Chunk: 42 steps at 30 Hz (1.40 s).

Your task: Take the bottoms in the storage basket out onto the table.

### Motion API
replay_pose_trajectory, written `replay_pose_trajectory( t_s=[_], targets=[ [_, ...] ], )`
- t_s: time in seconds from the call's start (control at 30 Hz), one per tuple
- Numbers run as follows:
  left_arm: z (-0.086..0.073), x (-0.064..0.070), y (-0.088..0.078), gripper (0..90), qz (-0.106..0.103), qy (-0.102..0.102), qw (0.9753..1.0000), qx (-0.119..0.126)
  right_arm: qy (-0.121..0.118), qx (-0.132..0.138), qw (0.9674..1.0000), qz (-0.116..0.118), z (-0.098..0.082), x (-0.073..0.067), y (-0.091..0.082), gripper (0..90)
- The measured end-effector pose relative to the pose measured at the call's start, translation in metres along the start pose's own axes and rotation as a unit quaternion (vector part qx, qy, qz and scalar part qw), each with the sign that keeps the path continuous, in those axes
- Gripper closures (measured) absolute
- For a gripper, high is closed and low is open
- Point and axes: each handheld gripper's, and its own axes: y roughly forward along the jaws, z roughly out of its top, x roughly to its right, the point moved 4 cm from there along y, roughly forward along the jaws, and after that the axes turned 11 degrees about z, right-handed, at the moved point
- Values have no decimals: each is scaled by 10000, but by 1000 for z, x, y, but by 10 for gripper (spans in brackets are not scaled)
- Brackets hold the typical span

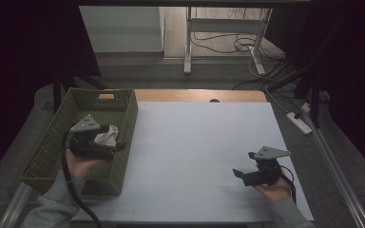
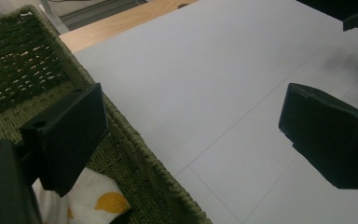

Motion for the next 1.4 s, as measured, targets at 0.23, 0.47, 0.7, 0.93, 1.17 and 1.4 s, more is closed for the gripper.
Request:
replay_pose_trajectory(
  t_s=[0.23,0.47,0.7,0.93,1.17,1.4],
  targets=[
    [3,-7,4,84,20,-38,10000,-10,-2,-42,10000,-8,-1,0,2,77],
    [8,-18,4,88,82,-103,9999,38,-15,-95,10000,-14,-1,0,3,77],
    [13,-24,6,94,93,-150,9998,12,-8,-123,9999,-33,-2,1,4,77],
    [19,-38,9,96,315,-154,9994,-47,22,-154,9999,-28,-3,1,5,77],
    [21,-52,11,103,280,-286,9992,-62,15,-149,9999,-71,-3,2,5,77],
    [22,-61,12,109,392,-278,9988,-131,12,-186,9998,-54,-3,1,7,77]
  ],
)
